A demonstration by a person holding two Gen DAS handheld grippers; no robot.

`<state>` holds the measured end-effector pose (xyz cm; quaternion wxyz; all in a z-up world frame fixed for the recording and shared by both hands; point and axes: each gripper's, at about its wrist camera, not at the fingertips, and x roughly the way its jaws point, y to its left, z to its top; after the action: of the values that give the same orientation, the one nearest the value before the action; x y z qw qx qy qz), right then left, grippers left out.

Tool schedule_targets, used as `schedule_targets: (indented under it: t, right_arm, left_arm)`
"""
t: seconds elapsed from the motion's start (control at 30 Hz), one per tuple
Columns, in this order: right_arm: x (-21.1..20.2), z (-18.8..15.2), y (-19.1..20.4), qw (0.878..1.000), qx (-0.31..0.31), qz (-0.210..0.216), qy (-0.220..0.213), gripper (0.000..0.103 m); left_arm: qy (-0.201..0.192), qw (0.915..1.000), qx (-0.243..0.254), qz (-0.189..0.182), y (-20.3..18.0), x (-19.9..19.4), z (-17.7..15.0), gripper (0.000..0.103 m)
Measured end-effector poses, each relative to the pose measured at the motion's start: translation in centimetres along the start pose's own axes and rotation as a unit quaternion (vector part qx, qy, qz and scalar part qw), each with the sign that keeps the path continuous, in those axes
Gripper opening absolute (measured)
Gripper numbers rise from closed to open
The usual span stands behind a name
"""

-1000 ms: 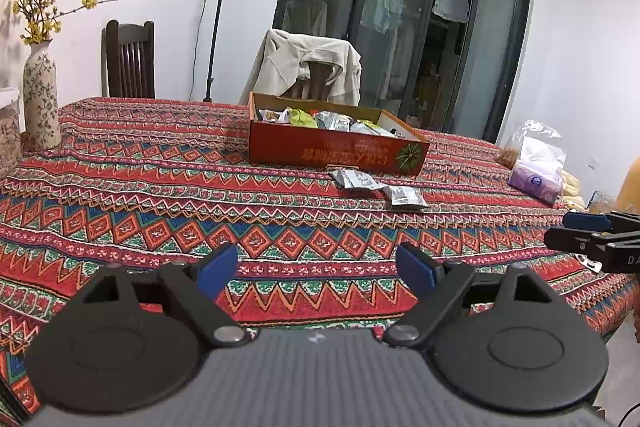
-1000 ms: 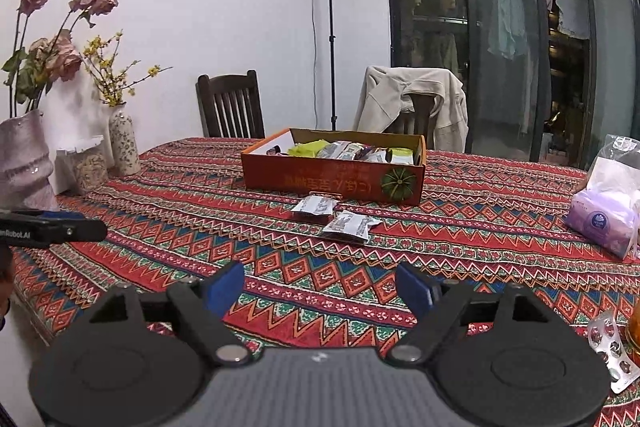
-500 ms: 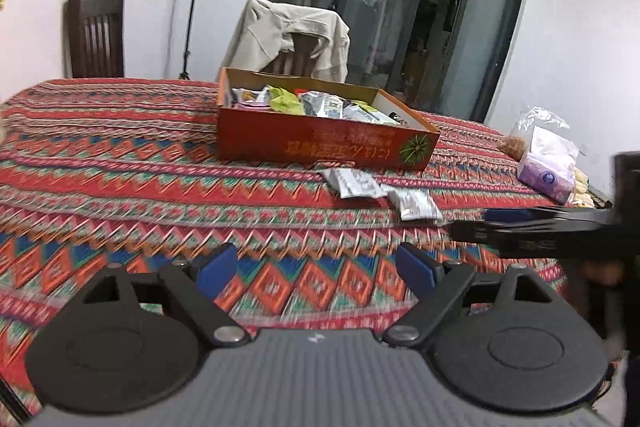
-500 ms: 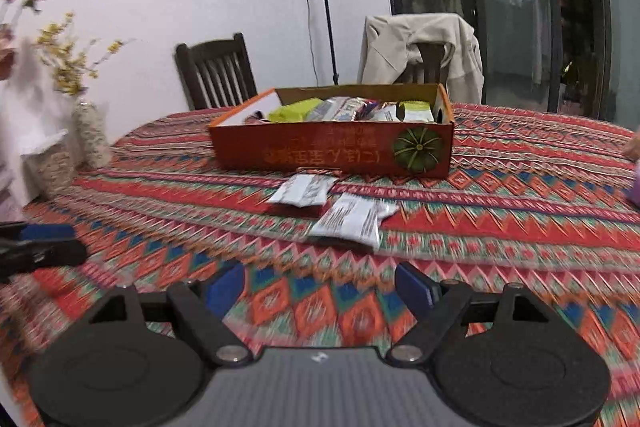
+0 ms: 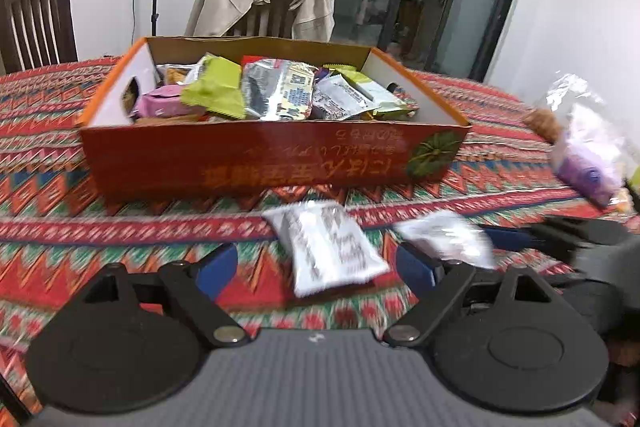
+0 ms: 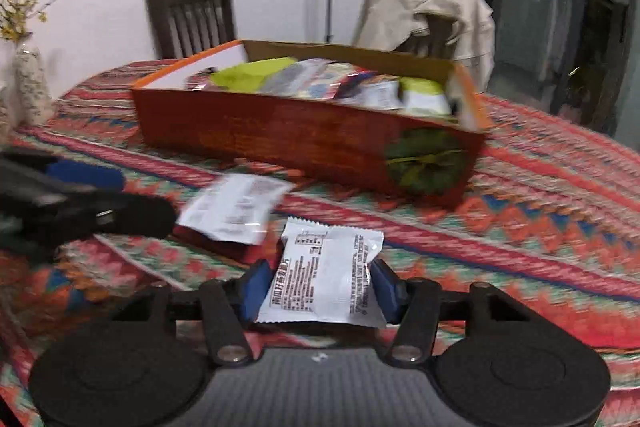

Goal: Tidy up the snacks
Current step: 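Grasp a white packet with each tool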

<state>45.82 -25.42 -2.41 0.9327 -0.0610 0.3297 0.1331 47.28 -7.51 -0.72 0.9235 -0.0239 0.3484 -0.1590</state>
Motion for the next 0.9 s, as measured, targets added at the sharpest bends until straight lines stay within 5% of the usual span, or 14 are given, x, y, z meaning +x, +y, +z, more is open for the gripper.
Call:
schedule_targets:
  t: [0.2,0.27,0.33,0.43,0.7,0.9]
  right_arm:
    - [-0.7,-1.5,-4.2,0.998,0.053,-0.017,-0.020,0.055]
    - [-0.8,-1.8,-4.6,0.998,0.059,-0.011,-0.025,0.055]
    - [-0.6,-1.8,-4.6,0.998,0.059,-0.009,-0.027,0.055]
    - [-0.6,-1.9,-4.6,0.998,0.054,-0.011,-0.026,0.055]
    - [-0.4,-1.8,-4.5,0.998,0.055,-0.008,-0.027,0.055]
    - [-0.8,-1.9,-5.3,0.996,0.076,0.006,-0.036,0.052]
  left_arm:
    - [-0.008,0.9999,-0.007,0.013,-1.3,3.6,0.0,0.087]
    - [-0.027,0.9992,0.013,0.028,-1.7,3.9,-0.4,0.079]
    - [-0.032,0.9990,0.016,0.026,-1.7,3.7,-0.4,0.056]
    - [-0.037,0.9992,0.003,0.017,-1.3,3.6,-0.4,0.048]
    - [-0.038,0.9989,-0.015,0.021,-0.8,3.0,-0.5,0.040]
    - [-0.025,0.9982,-0.054,0.001,0.0,-2.6,-2.7,0.040]
